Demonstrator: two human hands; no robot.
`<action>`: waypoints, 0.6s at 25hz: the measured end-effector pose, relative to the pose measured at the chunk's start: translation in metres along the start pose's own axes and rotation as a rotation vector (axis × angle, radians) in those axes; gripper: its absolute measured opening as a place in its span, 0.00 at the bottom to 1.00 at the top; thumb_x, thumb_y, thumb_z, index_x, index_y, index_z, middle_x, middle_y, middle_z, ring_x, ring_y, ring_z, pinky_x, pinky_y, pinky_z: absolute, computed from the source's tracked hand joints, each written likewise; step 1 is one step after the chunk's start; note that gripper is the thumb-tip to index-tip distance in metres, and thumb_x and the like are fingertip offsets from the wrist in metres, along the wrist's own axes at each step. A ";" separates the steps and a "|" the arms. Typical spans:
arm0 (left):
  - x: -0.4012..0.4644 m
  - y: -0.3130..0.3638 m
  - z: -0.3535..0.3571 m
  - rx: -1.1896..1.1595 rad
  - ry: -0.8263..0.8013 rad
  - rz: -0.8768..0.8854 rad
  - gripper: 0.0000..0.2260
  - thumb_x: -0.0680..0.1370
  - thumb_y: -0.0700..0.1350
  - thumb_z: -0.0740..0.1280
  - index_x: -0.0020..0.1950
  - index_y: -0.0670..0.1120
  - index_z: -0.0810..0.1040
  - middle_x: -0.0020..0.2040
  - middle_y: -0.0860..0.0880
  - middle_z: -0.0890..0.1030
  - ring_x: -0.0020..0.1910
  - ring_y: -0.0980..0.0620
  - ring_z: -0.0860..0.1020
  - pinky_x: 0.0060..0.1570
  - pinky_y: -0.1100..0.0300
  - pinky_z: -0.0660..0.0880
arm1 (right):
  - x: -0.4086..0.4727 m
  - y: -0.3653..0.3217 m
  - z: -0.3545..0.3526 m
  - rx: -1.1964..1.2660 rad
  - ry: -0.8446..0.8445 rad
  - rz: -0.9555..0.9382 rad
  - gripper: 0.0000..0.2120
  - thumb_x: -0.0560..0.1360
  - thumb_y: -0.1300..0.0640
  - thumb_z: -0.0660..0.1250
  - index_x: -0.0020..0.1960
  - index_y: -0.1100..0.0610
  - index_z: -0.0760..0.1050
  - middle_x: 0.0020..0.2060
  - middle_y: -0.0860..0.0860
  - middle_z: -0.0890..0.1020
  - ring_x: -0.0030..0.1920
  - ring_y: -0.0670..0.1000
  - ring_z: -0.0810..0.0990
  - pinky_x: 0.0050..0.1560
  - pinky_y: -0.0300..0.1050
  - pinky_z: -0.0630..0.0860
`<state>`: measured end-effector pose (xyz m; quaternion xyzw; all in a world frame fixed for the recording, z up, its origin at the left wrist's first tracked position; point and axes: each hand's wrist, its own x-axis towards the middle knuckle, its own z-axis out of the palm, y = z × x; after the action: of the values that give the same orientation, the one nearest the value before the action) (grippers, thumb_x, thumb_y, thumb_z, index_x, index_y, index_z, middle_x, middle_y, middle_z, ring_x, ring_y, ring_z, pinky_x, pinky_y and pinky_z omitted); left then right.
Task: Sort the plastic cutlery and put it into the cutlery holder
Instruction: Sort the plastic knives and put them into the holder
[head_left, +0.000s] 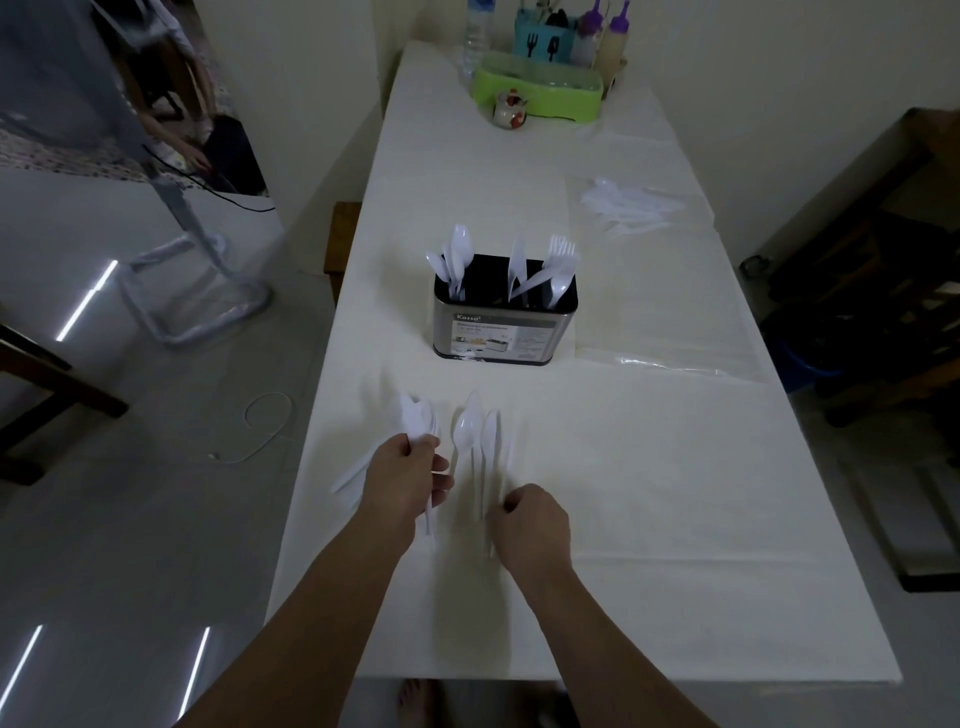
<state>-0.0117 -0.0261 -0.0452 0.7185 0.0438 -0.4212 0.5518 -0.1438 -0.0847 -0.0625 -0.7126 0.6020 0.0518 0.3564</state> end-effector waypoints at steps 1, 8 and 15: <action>0.000 0.000 -0.002 -0.003 -0.003 0.002 0.07 0.81 0.43 0.63 0.50 0.43 0.79 0.38 0.44 0.80 0.31 0.48 0.79 0.37 0.54 0.78 | -0.002 -0.004 0.004 -0.010 0.001 -0.013 0.09 0.72 0.58 0.62 0.34 0.55 0.68 0.28 0.47 0.71 0.29 0.48 0.71 0.26 0.37 0.65; 0.001 -0.001 -0.013 -0.001 -0.018 -0.002 0.07 0.82 0.43 0.63 0.51 0.43 0.79 0.40 0.44 0.81 0.34 0.47 0.80 0.39 0.53 0.79 | -0.002 -0.020 0.009 -0.071 -0.020 0.005 0.03 0.72 0.58 0.63 0.44 0.57 0.74 0.40 0.51 0.79 0.40 0.53 0.79 0.38 0.42 0.73; -0.002 0.003 -0.005 -0.006 -0.082 -0.049 0.04 0.81 0.42 0.63 0.49 0.44 0.78 0.42 0.42 0.84 0.38 0.44 0.84 0.44 0.49 0.80 | -0.006 -0.027 0.003 -0.066 -0.029 0.062 0.03 0.73 0.56 0.64 0.45 0.56 0.74 0.40 0.50 0.78 0.39 0.53 0.76 0.38 0.41 0.71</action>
<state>-0.0087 -0.0224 -0.0420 0.6977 0.0399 -0.4638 0.5446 -0.1206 -0.0779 -0.0499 -0.7042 0.6164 0.0929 0.3398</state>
